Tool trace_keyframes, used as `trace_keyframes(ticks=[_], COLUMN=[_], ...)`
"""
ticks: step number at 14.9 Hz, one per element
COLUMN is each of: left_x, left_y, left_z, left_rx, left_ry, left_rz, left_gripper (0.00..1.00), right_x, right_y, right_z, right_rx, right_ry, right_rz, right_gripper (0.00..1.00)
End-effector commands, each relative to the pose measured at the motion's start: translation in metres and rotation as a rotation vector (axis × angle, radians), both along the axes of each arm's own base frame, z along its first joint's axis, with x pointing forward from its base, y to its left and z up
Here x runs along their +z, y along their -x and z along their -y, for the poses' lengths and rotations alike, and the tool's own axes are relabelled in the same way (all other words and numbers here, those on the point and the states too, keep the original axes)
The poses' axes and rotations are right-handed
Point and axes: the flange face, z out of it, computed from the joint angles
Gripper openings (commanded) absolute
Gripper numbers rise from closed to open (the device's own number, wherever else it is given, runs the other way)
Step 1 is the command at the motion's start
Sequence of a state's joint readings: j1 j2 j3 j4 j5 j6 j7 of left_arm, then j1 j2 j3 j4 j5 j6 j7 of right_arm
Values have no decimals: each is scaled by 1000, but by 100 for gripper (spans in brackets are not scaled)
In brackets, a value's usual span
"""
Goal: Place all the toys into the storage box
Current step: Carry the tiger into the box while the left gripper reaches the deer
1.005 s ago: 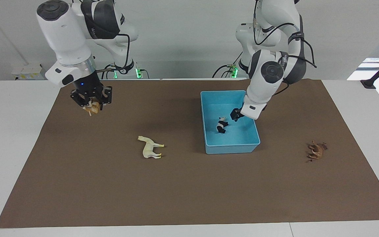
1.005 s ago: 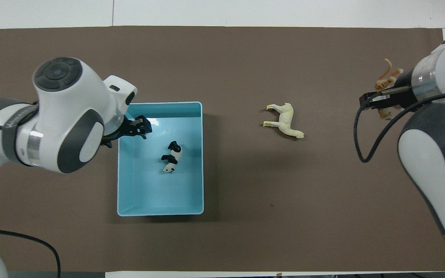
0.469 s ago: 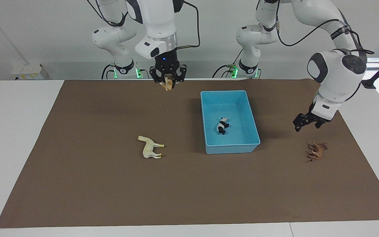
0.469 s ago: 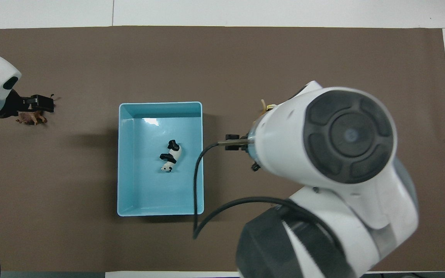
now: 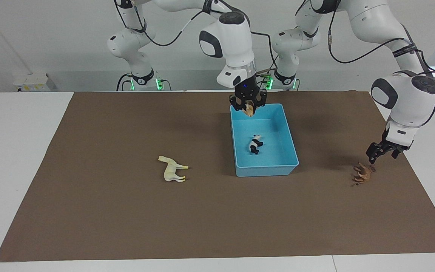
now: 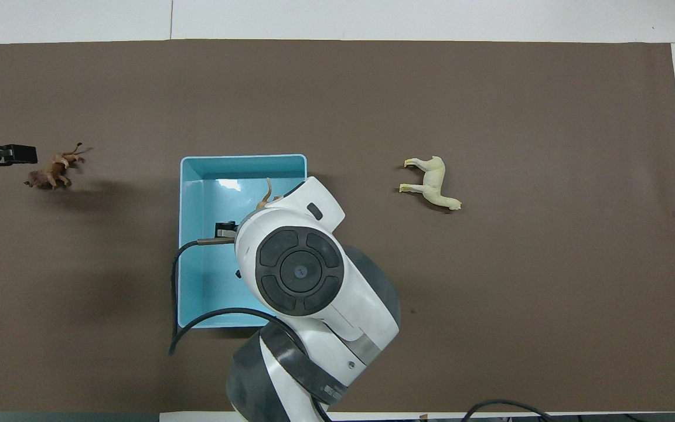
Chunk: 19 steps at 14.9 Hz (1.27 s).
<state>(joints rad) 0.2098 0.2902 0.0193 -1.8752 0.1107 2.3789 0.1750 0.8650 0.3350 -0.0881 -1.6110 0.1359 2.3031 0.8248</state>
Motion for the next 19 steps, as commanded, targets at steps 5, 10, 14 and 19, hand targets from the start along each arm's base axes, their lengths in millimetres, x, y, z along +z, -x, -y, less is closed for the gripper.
trace_keyframes(ticks=[5, 10, 14, 19], left_x=[-62, -78, -93, -101], left_y=[-10, -12, -8, -4], left_z=[14, 13, 16, 18], left_rx=[-152, -161, -166, -164], left_ry=[-9, -16, -14, -10], left_rz=[-64, -45, -44, -55], left_gripper=[100, 100, 100, 94], right_x=[-74, -51, -19, -41], right_y=[-4, -14, -43, -89], right_z=[-33, -25, 30, 140], right_rx=[-123, -144, -164, 53], right_ry=[-47, 34, 104, 297], right_rz=[-23, -101, -100, -102], right_gripper=[99, 100, 100, 100])
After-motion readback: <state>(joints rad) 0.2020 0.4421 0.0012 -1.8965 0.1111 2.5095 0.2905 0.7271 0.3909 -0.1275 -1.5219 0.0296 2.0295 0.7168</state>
